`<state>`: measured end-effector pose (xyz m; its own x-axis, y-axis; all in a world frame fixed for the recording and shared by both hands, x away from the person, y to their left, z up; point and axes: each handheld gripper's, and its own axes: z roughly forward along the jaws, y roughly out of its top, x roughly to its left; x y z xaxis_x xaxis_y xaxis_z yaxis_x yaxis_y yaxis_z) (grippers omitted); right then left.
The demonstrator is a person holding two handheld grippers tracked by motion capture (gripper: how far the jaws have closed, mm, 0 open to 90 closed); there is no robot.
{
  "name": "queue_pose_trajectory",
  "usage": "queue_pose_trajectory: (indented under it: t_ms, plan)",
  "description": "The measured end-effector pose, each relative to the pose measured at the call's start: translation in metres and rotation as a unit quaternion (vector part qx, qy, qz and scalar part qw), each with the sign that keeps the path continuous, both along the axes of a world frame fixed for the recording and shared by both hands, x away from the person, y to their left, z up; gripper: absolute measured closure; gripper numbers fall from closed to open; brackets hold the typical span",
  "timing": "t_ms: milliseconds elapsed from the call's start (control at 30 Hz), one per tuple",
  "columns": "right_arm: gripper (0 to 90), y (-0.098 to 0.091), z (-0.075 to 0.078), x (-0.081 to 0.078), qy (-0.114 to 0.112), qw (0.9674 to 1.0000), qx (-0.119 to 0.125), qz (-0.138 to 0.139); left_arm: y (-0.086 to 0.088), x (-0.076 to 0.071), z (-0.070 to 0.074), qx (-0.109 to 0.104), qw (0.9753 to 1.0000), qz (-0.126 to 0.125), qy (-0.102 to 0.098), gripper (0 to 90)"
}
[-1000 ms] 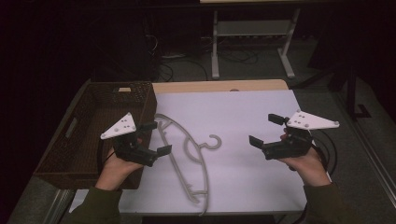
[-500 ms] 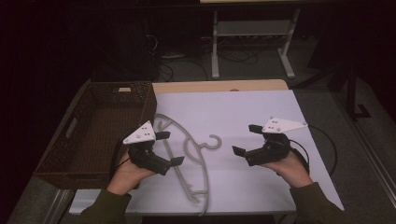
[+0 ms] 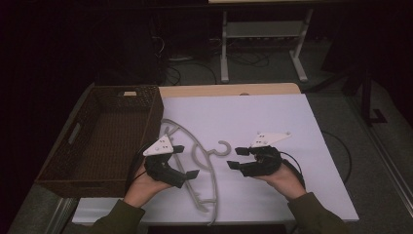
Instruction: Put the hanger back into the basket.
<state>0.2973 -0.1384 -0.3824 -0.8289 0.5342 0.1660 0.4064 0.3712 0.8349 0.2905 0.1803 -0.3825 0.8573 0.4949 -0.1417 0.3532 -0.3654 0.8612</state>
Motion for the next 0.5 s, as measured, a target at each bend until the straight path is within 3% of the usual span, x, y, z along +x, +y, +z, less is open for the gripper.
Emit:
queue_pose_trajectory:
  t_ms: [100, 133, 167, 333, 500]
  plan:
    - [55.1, 0.009, -0.004, -0.002, -0.001, 1.0, -0.005, 0.005, -0.001, 0.001, -0.003, -0.003, 1.0, 0.002, 0.003, 0.0]
    - [63.4, 0.014, -0.006, -0.002, -0.001, 0.9999, -0.009, 0.012, 0.0, 0.001, -0.003, -0.001, 1.0, 0.002, 0.004, 0.0]
    - [63.4, 0.014, -0.006, -0.002, -0.001, 0.9999, -0.009, 0.012, 0.0, 0.001, -0.003, -0.001, 1.0, 0.002, 0.004, 0.0]
    - [83.0, 0.039, -0.02, -0.001, 0.024, 0.9985, -0.028, 0.041, 0.0, 0.001, -0.003, -0.002, 1.0, 0.0, 0.004, 0.0]
    - [89.2, 0.055, -0.029, -0.003, 0.032, 0.9967, -0.045, 0.059, 0.0, 0.001, -0.003, -0.002, 1.0, -0.001, 0.004, 0.0]
